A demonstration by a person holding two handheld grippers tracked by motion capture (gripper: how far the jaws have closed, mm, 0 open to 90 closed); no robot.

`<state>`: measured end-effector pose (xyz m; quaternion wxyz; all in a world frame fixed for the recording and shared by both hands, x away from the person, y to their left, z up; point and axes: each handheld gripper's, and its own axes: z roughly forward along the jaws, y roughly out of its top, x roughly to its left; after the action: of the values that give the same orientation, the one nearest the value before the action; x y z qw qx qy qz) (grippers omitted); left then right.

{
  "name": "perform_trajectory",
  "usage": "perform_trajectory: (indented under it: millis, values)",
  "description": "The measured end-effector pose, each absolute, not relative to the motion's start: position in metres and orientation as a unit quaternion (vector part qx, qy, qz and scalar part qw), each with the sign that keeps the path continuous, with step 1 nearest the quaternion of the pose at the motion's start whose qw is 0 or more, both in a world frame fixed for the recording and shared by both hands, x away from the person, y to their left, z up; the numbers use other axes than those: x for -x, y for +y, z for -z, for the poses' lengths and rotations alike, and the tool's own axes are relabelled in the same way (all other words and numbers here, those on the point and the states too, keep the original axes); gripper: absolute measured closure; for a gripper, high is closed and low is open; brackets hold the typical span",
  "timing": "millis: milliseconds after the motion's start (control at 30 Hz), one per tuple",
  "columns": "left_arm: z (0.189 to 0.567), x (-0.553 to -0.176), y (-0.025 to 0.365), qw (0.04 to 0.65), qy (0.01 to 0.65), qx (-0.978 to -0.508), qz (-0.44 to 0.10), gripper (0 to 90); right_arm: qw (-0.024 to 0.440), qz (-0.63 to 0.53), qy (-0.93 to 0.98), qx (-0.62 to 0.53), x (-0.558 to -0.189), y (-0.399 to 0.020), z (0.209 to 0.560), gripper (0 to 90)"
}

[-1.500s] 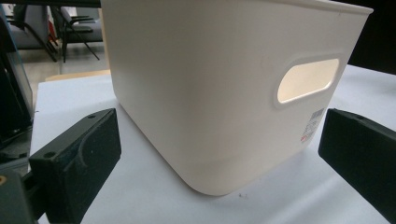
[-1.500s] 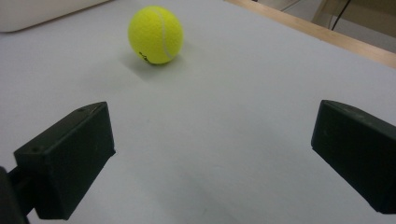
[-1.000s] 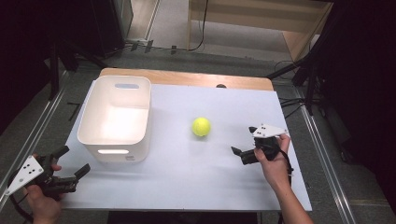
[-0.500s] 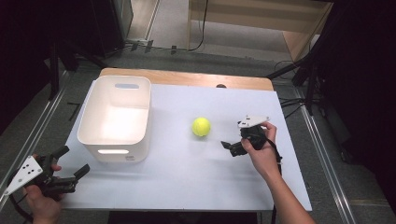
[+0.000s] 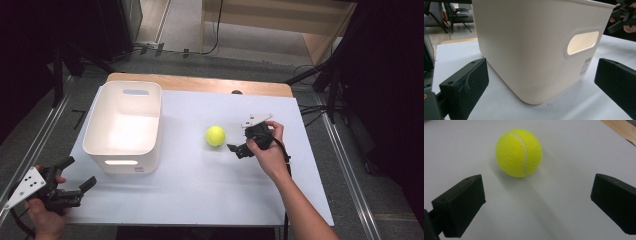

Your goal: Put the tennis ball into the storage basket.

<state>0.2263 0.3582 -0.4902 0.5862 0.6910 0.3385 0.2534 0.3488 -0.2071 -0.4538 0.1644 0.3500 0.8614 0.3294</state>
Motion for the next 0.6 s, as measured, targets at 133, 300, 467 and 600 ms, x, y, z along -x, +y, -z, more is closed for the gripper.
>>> perform_trajectory:
  millis: [133,300,467,600]
  values:
    - [0.490,-0.227,0.357,0.584,0.337,-0.693,-0.254,0.0,0.158,-0.325,0.865,-0.348,-0.356,-0.199,0.455,0.0]
    - [0.490,-0.228,0.357,0.583,0.337,-0.694,-0.255,0.0,0.154,-0.320,0.870,-0.342,-0.364,-0.189,0.455,0.0]
    - [0.490,-0.228,0.357,0.584,0.338,-0.694,-0.254,0.0,0.148,-0.314,0.877,-0.334,-0.370,-0.182,0.456,0.0]
    - [0.489,-0.229,0.356,0.580,0.338,-0.696,-0.254,0.0,0.140,-0.307,0.882,-0.328,-0.376,-0.175,0.459,0.0]
